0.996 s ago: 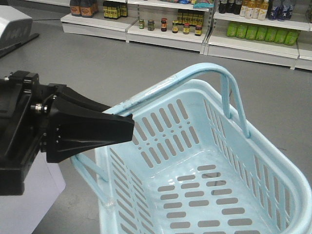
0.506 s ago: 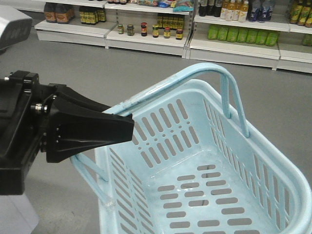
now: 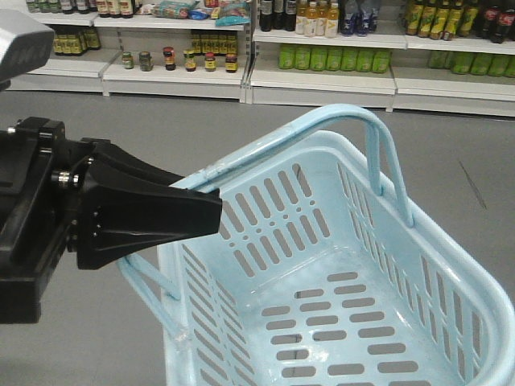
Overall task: Pick three apples into basket with both arms
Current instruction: 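Turn the base carrying the basket toward the apple table, then drive the base up to the table with red apples and oranges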
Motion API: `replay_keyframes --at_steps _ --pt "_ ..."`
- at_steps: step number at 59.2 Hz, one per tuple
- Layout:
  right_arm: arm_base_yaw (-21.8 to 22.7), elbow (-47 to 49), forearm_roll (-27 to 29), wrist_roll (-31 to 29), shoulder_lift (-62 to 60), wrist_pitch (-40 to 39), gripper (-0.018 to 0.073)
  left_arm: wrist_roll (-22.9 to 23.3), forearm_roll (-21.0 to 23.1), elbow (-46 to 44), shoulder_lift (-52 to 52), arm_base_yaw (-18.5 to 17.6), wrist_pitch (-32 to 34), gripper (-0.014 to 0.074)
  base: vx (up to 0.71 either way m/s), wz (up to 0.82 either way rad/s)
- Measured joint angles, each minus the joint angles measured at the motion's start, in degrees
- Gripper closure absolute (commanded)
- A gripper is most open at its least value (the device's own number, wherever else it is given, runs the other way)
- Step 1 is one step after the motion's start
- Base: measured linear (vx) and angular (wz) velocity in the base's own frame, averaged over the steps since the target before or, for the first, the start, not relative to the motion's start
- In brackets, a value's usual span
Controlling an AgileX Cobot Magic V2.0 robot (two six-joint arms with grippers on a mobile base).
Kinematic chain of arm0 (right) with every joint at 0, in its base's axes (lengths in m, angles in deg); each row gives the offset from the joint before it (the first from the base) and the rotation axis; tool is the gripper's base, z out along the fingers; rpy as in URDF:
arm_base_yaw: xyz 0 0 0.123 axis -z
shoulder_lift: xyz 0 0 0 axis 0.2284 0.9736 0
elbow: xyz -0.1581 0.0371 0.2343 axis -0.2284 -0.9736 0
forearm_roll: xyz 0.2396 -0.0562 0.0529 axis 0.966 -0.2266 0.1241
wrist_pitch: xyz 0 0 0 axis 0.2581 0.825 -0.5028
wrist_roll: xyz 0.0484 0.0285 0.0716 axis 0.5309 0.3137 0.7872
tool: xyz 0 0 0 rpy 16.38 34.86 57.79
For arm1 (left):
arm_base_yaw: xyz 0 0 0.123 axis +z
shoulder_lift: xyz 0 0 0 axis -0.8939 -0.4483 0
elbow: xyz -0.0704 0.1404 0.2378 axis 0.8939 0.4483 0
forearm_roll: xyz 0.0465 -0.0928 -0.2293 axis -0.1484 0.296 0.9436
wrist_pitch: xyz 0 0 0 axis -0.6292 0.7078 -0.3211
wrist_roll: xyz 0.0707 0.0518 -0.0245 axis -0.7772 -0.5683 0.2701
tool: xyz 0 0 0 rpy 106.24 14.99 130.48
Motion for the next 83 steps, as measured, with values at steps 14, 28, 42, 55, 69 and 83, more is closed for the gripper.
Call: replay_keyframes --at_steps 14,28,42,55,69,83 --pt "0.0 0.0 0.0 0.0 0.0 0.0 0.0564 0.0 0.0 0.0 0.0 0.0 0.0 0.0602 0.23 -0.32" --pt "0.0 0.0 0.0 0.0 0.0 0.0 0.0564 0.0 0.0 0.0 0.0 0.0 0.0 0.0602 0.23 -0.36" --pt "0.0 0.0 0.0 0.0 0.0 0.0 0.0564 0.0 0.0 0.0 0.0 0.0 0.0 0.0602 0.21 -0.4" --pt "0.0 0.0 0.0 0.0 0.0 0.0 0.0564 0.0 0.0 0.0 0.0 0.0 0.0 0.0602 0.18 -0.48" --pt "0.0 0.0 0.0 0.0 0.0 0.0 0.0564 0.0 0.0 0.0 0.0 0.0 0.0 0.0602 0.16 -0.6" --pt "0.0 0.0 0.0 0.0 0.0 0.0 0.0564 0.0 0.0 0.0 0.0 0.0 0.0 0.0602 0.16 -0.63"
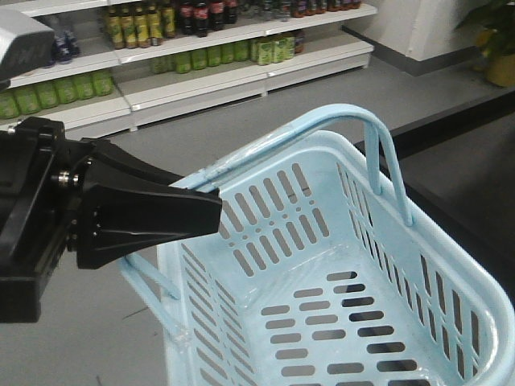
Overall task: Pick three apples into basket with both arms
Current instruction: 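Drive the base up to the table with red apples and oranges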
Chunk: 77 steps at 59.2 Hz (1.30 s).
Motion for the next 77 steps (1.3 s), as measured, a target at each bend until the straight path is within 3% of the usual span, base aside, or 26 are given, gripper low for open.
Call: replay_keyframes --at_steps 77 --pt "0.0 0.0 0.0 0.0 0.0 0.0 0.0564 0.0 0.0 0.0 0.0 0.0 0.0 0.0602 0.14 -0.54"
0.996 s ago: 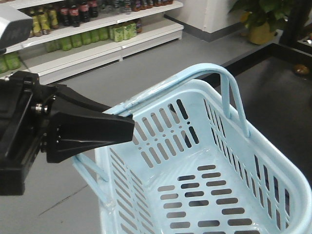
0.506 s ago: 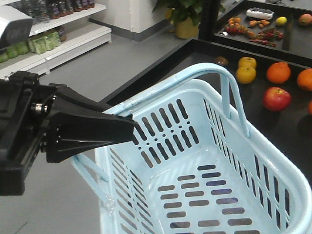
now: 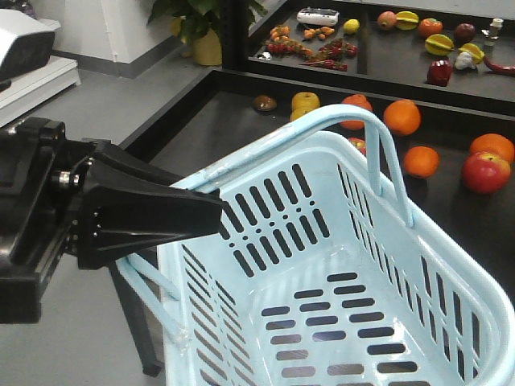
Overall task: Pick three apples into basket with both arms
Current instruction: 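Drive the base up to the table with red apples and oranges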
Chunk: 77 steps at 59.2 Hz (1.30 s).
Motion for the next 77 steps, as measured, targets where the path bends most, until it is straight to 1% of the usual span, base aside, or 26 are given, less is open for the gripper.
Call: replay_keyframes --at_steps 27,77 --pt "0.0 0.0 0.0 0.0 0.0 0.0 0.0564 0.0 0.0 0.0 0.0 0.0 0.0 0.0602 0.11 -0.26" --pt "0.0 0.0 0.0 0.0 0.0 0.0 0.0564 0.0 0.0 0.0 0.0 0.0 0.0 0.0602 0.07 -0.09"
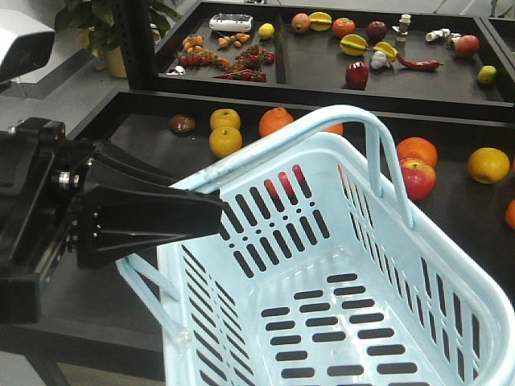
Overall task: Pick three apples into basket with both arms
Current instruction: 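Drive the base up to the table with red apples and oranges, then hold the basket with the left gripper while the base settles at the table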
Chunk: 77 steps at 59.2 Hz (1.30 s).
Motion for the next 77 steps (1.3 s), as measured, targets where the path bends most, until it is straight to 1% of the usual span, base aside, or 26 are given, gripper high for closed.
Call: replay_keyframes --at_steps 77 --pt "0.0 0.0 0.0 0.0 0.0 0.0 0.0564 0.0 0.0 0.0 0.0 0.0 0.0 0.0602 0.06 -0.13"
